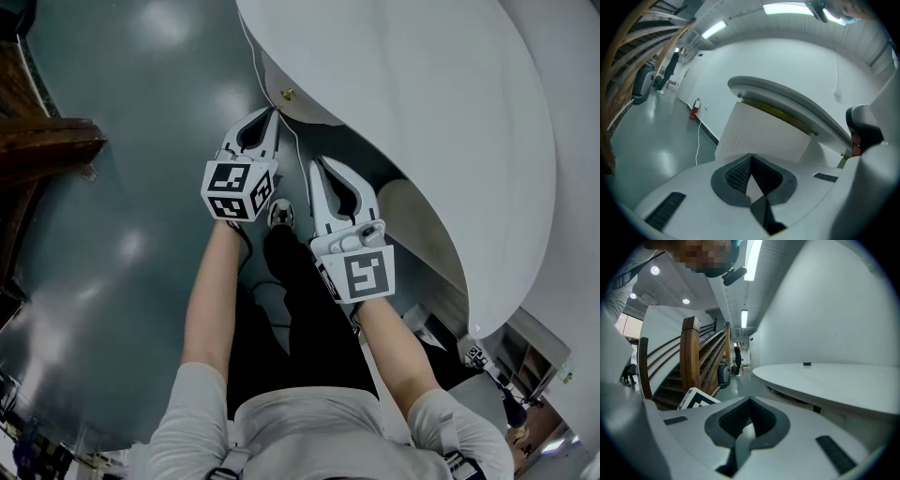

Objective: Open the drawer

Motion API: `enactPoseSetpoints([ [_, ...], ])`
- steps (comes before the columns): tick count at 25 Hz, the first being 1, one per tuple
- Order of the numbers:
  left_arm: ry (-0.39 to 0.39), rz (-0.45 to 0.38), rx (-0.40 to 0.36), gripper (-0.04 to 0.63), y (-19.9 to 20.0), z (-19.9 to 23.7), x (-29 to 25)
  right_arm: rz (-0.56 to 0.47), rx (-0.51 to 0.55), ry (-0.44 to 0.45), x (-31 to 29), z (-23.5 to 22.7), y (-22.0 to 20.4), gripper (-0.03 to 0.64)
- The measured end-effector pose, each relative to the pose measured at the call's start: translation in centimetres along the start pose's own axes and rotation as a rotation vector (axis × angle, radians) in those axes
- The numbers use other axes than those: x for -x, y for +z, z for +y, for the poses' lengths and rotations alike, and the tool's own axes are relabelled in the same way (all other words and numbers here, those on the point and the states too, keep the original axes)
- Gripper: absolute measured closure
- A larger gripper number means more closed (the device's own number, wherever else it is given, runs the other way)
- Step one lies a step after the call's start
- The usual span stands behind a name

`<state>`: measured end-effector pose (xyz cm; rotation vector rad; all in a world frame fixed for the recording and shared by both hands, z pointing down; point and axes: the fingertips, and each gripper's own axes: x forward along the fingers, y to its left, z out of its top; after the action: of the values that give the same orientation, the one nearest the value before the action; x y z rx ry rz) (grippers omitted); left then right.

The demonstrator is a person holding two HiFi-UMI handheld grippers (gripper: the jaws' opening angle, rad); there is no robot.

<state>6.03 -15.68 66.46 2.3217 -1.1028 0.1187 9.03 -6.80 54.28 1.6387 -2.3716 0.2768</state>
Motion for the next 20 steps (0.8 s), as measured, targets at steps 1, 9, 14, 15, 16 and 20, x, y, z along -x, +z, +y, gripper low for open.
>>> enactPoseSetpoints([
  [1, -0.008, 0.009, 0.015, 0.600, -0.2, 0.1, -0.5, 0.009, 0.002, 0.008, -0.3, 0.0, -0.2, 0.606],
  [9, -0.111, 0.048, 0.286, 0.426, -1.8, 0.3, -3.3, 0.057, 0.019, 0.082, -1.2, 0.1, -0.2, 0.606],
  [14, -0.155, 0.000, 0.492, 0.423, -1.9, 1.4, -4.2, 0.066, 0.021, 0.114, -1.8, -0.3, 0.0, 0.606],
  [15, -0.175, -0.015, 0.528, 0.422, -1.7, 1.5, -4.2, 0.067, 0.021, 0.119, -2.0, -0.4, 0.0, 0.606],
  [16, -0.197, -0.026, 0.557, 0.419, -1.6, 1.4, -4.3, 0.069, 0.019, 0.123, -2.1, -0.4, 0.0, 0.606],
  [20, -0.242, -0.058, 0.649, 0.411, -1.3, 1.3, -4.8, 0.077, 0.013, 0.138, -2.5, -0.7, 0.0, 0.606],
])
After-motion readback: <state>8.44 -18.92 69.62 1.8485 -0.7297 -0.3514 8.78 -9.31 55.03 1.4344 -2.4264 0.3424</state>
